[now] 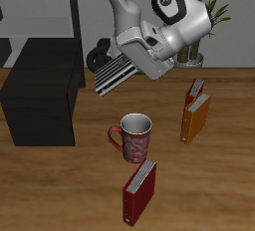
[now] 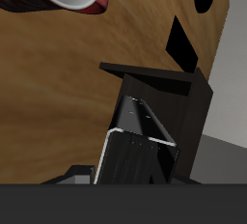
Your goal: Place the striped book in the top region of the shelf
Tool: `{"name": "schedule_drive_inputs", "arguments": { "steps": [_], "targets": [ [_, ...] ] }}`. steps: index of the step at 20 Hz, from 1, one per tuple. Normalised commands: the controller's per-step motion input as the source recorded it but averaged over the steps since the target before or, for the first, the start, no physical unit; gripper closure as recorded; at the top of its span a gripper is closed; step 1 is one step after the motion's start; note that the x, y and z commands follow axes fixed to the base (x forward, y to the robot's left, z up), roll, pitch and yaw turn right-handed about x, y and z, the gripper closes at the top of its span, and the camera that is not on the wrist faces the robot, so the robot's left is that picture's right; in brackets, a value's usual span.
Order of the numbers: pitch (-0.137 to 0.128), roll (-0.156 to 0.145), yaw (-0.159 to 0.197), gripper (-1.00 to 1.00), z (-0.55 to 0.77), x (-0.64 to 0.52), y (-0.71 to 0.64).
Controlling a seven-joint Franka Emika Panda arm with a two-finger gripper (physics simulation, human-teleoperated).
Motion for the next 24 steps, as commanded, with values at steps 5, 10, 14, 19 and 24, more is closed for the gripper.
{"name": "schedule_drive_inputs", "arguments": {
  "steps": [5, 10, 14, 19, 24],
  "targets": [
    [0.03, -0.038, -0.026, 1.0, -0.05, 0.04, -0.06],
    [0.03, -0.025, -0.022, 1.0, -0.04, 0.07, 0.02],
    [0.005, 0.003, -0.012, 1.0, 0.0, 0.06, 0.06],
    [0.006, -0.01, -0.013, 1.0, 0.01, 0.11, -0.04],
    [0.006, -0.027, -0.007, 1.0, -0.01, 0.12, -0.1]
  ]
}}
